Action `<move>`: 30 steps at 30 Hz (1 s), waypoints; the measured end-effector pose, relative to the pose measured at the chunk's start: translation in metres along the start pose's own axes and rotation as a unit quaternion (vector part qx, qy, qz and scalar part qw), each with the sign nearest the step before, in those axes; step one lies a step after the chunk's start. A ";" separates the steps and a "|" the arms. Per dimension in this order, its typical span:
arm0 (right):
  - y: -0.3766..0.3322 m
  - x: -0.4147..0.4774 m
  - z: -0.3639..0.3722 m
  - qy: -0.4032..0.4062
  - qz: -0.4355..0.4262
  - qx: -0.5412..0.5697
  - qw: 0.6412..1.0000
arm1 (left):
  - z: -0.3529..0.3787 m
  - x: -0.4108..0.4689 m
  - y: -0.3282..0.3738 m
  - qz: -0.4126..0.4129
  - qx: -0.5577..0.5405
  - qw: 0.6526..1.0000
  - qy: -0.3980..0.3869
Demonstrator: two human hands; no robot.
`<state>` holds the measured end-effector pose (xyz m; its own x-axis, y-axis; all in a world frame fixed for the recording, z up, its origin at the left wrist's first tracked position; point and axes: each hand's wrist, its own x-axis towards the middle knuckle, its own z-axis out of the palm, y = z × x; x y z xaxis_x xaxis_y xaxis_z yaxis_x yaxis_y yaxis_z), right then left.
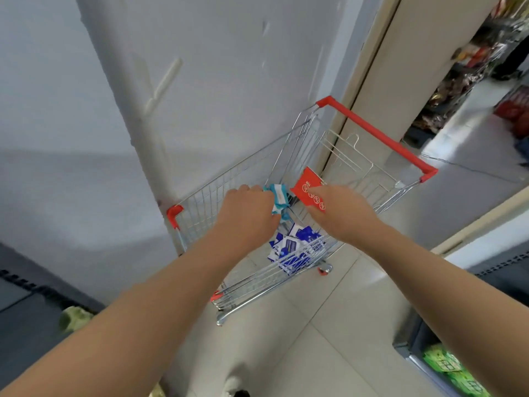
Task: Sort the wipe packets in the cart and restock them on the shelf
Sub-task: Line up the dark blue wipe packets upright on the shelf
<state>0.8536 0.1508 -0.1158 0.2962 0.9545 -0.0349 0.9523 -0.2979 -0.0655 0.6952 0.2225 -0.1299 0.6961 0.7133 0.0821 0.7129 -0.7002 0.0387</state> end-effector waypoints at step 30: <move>0.264 0.325 0.411 -0.362 -0.209 0.010 0.908 | 0.475 0.255 0.062 -0.294 -0.268 0.847 -0.354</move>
<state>1.1713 0.3767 -0.5542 -0.2238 0.7269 -0.6492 0.9669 0.0816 -0.2419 0.9572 0.3764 -0.5801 0.2471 0.6508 -0.7180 0.9445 0.0037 0.3284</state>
